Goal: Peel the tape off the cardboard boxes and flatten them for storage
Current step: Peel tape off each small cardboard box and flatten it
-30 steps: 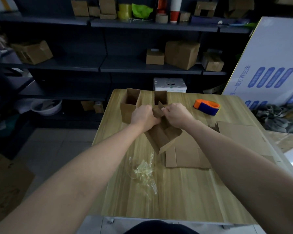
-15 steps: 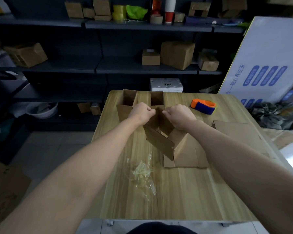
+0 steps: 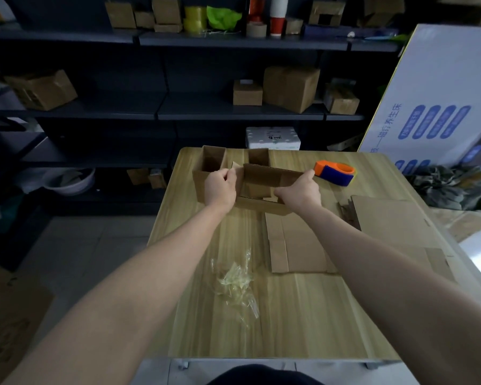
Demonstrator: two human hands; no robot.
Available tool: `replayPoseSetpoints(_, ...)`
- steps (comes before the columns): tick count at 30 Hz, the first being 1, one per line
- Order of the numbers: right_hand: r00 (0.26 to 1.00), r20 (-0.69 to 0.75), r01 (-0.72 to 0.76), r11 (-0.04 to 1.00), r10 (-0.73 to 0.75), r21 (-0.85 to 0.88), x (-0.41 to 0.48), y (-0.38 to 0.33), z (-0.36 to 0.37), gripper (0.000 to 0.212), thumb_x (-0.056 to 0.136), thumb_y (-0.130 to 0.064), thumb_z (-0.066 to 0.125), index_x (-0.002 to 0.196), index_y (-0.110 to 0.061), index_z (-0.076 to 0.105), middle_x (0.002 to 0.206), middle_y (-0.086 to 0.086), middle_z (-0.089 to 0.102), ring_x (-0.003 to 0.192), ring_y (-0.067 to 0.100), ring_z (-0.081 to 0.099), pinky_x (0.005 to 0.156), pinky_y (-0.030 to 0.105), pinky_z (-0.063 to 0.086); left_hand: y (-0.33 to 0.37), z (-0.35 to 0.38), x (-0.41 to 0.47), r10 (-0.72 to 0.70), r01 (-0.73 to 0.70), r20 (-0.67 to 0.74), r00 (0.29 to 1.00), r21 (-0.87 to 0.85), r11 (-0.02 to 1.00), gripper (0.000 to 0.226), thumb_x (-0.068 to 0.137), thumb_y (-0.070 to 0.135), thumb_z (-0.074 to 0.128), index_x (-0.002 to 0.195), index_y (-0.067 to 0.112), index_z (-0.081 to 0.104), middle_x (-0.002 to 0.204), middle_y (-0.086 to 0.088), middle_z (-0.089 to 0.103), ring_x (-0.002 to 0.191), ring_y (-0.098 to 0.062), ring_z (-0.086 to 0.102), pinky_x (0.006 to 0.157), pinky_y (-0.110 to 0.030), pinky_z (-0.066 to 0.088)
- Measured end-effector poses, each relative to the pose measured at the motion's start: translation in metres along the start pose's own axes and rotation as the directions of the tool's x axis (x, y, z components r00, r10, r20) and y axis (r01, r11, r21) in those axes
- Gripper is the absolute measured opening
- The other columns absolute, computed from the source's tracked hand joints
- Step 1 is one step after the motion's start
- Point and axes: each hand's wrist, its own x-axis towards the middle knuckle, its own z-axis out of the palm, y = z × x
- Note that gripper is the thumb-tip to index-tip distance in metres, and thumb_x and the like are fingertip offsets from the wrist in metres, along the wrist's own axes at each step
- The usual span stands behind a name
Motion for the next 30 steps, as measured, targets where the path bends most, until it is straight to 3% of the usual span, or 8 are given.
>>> replayPoseSetpoints(7,0.999,-0.043,0.015,0.999,-0.013,0.033,-0.004,-0.002,0.000,0.048,0.082,-0.011,0.061,0.124,-0.006,0.040,0.105,0.012,0.057,0.092,0.027,0.061,0.076,0.041,0.058,-0.007,0.001,0.000,-0.007,0.006,-0.035,0.999,-0.036,0.999,0.041,0.101,0.025,0.042,0.062,0.015,0.047,0.056,0.003,0.044,0.050,-0.007,0.040,0.048,-0.016,0.029)
replayPoseSetpoints(13,0.965,0.210,0.155,0.987,-0.159,0.036,-0.013,0.010,-0.007,0.040,0.087,-0.005,0.059,0.126,-0.010,0.051,0.099,0.006,0.060,0.088,0.020,0.064,0.068,0.027,0.055,-0.016,-0.010,0.009,-0.127,0.111,-0.090,0.988,-0.166,0.980,0.036,0.101,0.027,0.040,0.069,0.015,0.051,0.061,0.004,0.045,0.055,-0.007,0.043,0.055,-0.018,0.034)
replayPoseSetpoints(15,0.908,0.350,0.222,0.973,-0.229,0.059,-0.018,0.009,-0.011,0.038,0.088,-0.010,0.061,0.125,-0.015,0.053,0.106,0.004,0.060,0.099,0.018,0.060,0.076,0.026,0.050,-0.021,-0.015,0.013,-0.207,0.179,-0.083,0.975,-0.264,0.948,0.031,0.102,0.028,0.038,0.083,0.014,0.058,0.073,0.004,0.053,0.067,-0.005,0.050,0.064,-0.018,0.039)
replayPoseSetpoints(18,0.880,0.423,0.202,0.976,-0.218,0.081,-0.018,0.005,-0.014,0.020,0.091,-0.029,0.057,0.110,-0.022,0.062,0.120,0.003,0.057,0.117,0.022,0.050,0.102,0.043,0.041,-0.031,-0.023,0.016,-0.273,0.234,-0.058,0.960,-0.362,0.902,0.028,0.102,0.029,0.039,0.092,0.017,0.062,0.086,0.005,0.058,0.080,-0.005,0.053,0.074,-0.017,0.042)
replayPoseSetpoints(21,0.904,0.415,0.080,0.995,-0.100,0.066,-0.017,0.000,-0.011,0.049,0.088,-0.052,0.056,0.123,-0.018,0.059,0.135,0.007,0.052,0.123,0.027,0.048,0.104,0.048,0.042,-0.037,-0.023,0.013,-0.264,0.232,-0.025,0.964,-0.401,0.886,0.028,0.102,0.027,0.039,0.086,0.017,0.060,0.082,0.004,0.056,0.076,-0.005,0.051,0.065,-0.015,0.037)
replayPoseSetpoints(25,0.919,0.394,-0.095,0.974,0.006,0.207,-0.015,0.001,-0.005,0.085,0.081,-0.061,0.059,0.147,-0.020,0.028,0.149,0.013,0.035,0.129,0.035,0.042,0.102,0.053,0.042,-0.042,-0.026,0.015,-0.252,0.218,-0.003,0.968,-0.495,0.841,0.030,0.102,0.024,0.040,0.077,0.018,0.057,0.078,0.003,0.055,0.074,-0.010,0.050,0.068,-0.020,0.039)
replayPoseSetpoints(28,0.893,0.436,-0.286,0.892,0.116,0.349,-0.012,0.001,-0.005,0.092,0.078,-0.067,0.057,0.151,-0.025,0.019,0.153,0.016,0.026,0.130,0.043,0.039,0.102,0.056,0.040,-0.048,-0.035,0.021,-0.216,0.200,0.036,0.976,-0.554,0.808,0.033,0.102,0.023,0.039,0.075,0.021,0.058,0.080,0.002,0.058,0.080,-0.014,0.052,0.075,-0.027,0.040)
replayPoseSetpoints(30,0.836,0.531,-0.421,0.781,0.137,0.461,-0.011,0.002,-0.005,0.098,0.072,-0.072,0.060,0.150,-0.025,0.022,0.149,0.020,0.032,0.122,0.046,0.046,0.097,0.058,0.044,-0.049,-0.039,0.021,-0.145,0.168,0.085,0.986,-0.540,0.824,0.031,0.102,0.023,0.039,0.081,0.024,0.062,0.086,0.001,0.062,0.087,-0.017,0.056,0.082,-0.030,0.042)
